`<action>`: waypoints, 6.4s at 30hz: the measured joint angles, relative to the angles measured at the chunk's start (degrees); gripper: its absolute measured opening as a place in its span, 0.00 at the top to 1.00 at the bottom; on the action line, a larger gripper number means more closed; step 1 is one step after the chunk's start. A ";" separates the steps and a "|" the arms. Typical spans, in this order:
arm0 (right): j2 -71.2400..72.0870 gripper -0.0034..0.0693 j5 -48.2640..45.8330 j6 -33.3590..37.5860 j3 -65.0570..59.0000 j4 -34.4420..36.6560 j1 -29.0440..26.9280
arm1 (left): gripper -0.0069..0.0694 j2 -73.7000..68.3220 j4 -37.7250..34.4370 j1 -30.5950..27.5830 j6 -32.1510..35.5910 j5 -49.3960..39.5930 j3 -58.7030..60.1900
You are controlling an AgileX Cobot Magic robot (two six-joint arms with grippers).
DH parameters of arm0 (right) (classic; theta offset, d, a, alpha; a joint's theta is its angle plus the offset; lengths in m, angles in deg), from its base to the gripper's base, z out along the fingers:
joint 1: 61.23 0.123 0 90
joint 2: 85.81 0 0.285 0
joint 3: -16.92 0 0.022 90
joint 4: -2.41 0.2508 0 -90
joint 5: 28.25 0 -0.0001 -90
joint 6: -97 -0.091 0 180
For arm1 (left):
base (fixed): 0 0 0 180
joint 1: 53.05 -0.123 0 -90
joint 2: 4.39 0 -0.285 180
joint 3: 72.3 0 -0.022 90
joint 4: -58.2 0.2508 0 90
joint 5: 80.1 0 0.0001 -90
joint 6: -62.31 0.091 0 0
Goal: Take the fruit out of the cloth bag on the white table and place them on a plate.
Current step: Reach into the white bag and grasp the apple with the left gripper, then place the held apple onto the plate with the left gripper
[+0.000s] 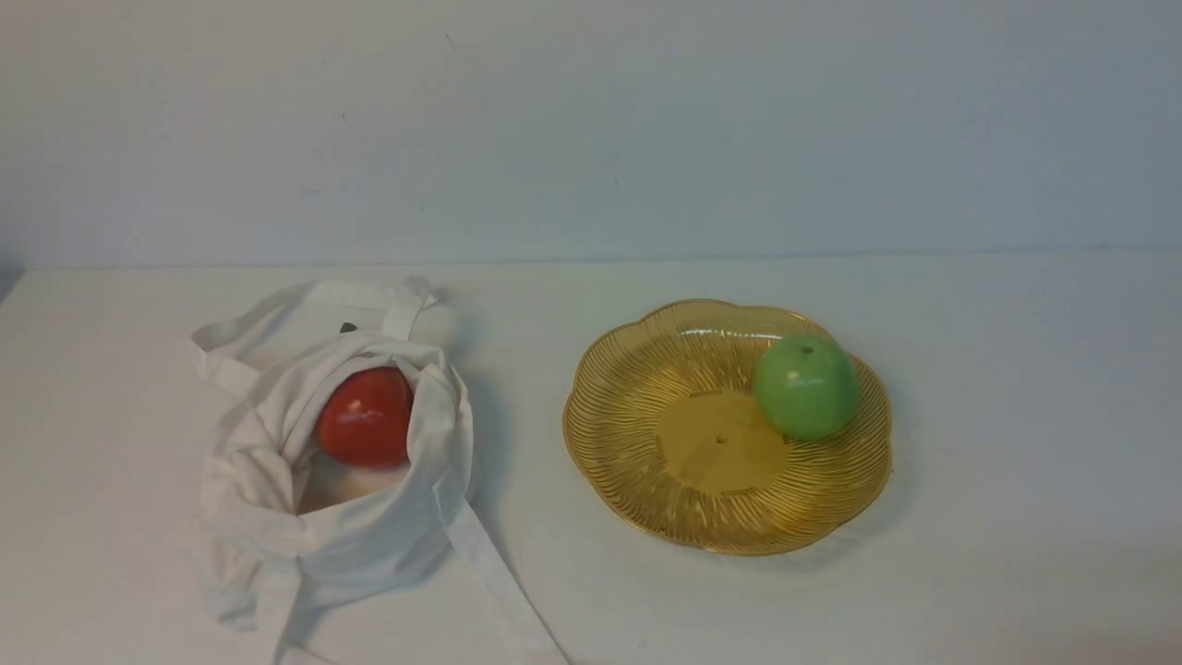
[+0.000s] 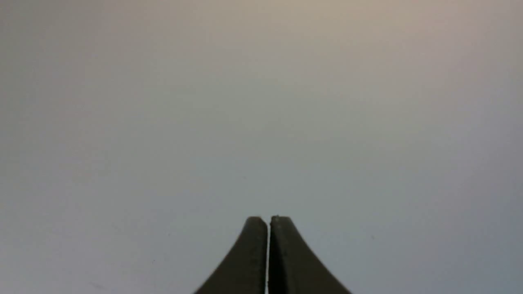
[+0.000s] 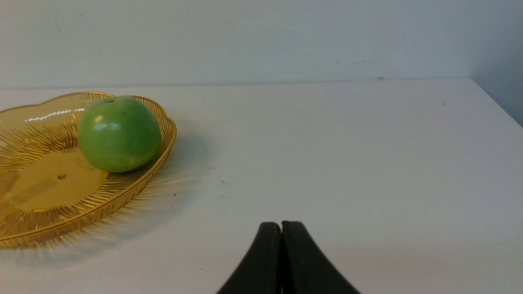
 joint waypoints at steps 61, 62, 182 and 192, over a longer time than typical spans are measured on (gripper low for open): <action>0.00 0.97 0.00 0.00 0.00 0.00 0.00 | 0.01 -97.45 25.05 7.64 -3.02 -32.83 -43.65; 0.00 0.97 0.00 0.00 0.00 0.00 0.00 | 0.01 -97.57 25.61 7.64 -3.02 -32.99 -43.65; 0.00 0.97 0.00 0.00 0.00 0.00 0.00 | 0.07 -106.22 -1.09 26.85 19.01 -33.01 -56.60; 0.00 0.97 0.00 0.00 0.00 0.00 0.00 | 0.03 -106.22 4.76 26.85 17.80 -40.70 -62.20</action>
